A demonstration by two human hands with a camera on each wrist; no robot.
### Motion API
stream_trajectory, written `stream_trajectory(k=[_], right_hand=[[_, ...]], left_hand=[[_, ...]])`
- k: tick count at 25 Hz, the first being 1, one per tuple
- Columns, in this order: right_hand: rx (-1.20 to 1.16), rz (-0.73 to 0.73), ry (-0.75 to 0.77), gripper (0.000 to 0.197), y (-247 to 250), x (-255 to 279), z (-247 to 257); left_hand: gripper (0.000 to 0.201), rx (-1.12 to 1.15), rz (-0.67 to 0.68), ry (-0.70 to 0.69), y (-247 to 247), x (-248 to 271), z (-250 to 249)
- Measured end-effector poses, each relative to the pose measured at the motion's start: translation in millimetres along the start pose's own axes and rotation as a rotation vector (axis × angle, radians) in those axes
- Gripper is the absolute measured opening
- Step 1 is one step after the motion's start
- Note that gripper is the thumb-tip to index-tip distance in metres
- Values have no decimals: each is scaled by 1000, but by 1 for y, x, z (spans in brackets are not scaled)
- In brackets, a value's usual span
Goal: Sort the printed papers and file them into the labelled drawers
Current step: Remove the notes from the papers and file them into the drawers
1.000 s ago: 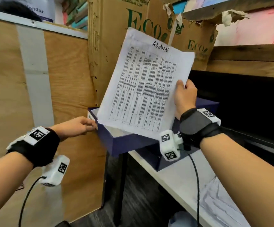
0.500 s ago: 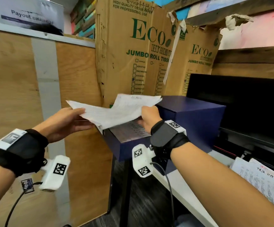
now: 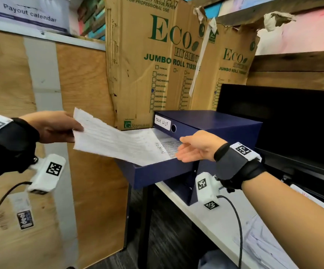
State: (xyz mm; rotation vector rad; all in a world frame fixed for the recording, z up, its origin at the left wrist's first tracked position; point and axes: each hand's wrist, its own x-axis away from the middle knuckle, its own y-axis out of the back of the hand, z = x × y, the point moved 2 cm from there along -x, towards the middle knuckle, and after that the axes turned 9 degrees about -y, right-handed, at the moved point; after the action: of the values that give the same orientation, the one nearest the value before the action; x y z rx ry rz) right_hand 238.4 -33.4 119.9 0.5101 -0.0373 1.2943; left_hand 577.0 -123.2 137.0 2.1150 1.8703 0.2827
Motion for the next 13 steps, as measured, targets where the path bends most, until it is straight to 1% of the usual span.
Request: stream_trajectory(k=[2,4,7,8,10,11,13], right_hand=[[124,-75,58,29,7,-2,-3],[172,-136,136,25,5,-3,-5],[241,-200,290,23,-3,-4,-4],[252,-210,337,23,-6,-4,-3],[290,-232,446,21,-11,-2,-2],[333,-245,512,20,-13,-1,-1],[431,-242,631,18,-20,4,0]], left_hand=[[16,-30,33,8,-9,0,-6],[12,-41,46,22,-27,5,-11],[17,-44,41,-1,-59,7,-15],[19,-13,45,-9,-69,6,-16],[19,135,51,9,-84,0,-19],[17,200,72,23,-93,-2,-22],[18,276,155,39,-107,-5,-27]])
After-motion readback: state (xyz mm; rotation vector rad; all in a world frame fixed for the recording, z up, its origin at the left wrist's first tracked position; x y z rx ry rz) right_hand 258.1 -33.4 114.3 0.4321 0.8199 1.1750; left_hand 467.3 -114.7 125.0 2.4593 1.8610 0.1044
